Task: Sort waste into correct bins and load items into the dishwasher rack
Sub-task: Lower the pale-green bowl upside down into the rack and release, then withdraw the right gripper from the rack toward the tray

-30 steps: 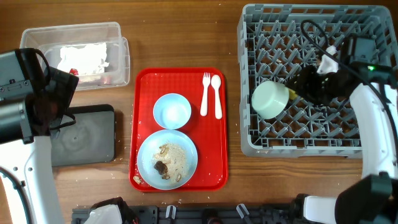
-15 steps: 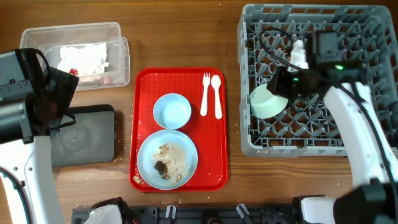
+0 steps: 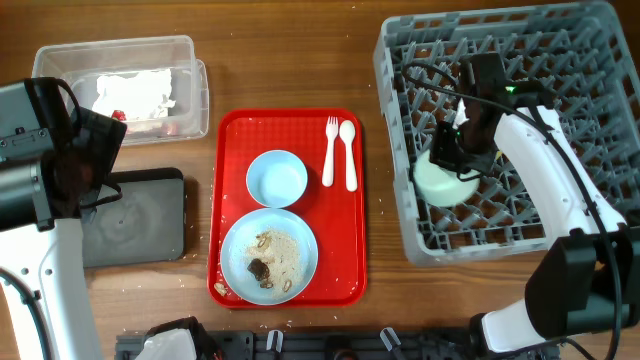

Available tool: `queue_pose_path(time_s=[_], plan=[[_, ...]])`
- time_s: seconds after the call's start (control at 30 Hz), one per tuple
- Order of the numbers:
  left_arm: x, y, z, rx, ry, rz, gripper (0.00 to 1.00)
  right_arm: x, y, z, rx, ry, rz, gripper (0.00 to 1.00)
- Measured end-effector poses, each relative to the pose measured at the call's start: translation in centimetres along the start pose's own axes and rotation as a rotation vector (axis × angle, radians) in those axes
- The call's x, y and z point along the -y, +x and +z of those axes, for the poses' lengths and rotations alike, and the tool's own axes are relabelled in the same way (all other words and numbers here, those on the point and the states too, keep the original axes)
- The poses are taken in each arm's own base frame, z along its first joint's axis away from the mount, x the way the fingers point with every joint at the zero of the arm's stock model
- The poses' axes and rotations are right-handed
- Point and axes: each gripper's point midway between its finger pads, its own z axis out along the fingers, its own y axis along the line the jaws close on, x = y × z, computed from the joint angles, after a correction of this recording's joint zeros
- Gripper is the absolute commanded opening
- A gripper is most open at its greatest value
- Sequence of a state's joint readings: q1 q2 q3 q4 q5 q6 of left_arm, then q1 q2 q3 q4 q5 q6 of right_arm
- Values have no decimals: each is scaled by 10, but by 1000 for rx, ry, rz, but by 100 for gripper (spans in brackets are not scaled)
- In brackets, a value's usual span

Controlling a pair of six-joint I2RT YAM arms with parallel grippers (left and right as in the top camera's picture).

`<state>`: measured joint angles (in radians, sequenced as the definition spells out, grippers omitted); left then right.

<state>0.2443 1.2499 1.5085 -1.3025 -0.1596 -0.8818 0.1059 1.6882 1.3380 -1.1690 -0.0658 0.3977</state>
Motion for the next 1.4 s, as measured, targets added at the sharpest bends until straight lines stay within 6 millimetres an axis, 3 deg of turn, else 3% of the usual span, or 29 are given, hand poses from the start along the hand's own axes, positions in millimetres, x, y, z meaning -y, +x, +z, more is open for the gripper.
queue_pose_path(time_s=[0.13,0.4,0.43,0.53,0.57,0.7,0.8,0.93,1.1,1.23,1.4], plan=[[0,0,0,0,0,0,100,29,2,-9,31,134,48,11],[0,0,0,0,0,0,100,36,4,-28,85,153,60,11],[0,0,0,0,0,0,100,30,4,-27,77,121,44,16],[0,0,0,0,0,0,100,1,4,-25,59,-33,-78,55],[0,0,0,0,0,0,100,-11,4,-26,61,-85,-131,63],[0,0,0,0,0,0,100,-44,-5,-30,126,-200,-280,71],[0,0,0,0,1,0,100,-64,-19,-35,209,-251,-363,70],[0,0,0,0,0,0,100,-75,-35,-32,265,-272,-406,64],[0,0,0,0,0,0,100,-91,-36,6,204,-250,-484,56],[0,0,0,0,0,0,100,-100,-29,26,178,-188,-536,55],[0,0,0,0,0,0,100,-96,-38,45,195,-83,-516,39]])
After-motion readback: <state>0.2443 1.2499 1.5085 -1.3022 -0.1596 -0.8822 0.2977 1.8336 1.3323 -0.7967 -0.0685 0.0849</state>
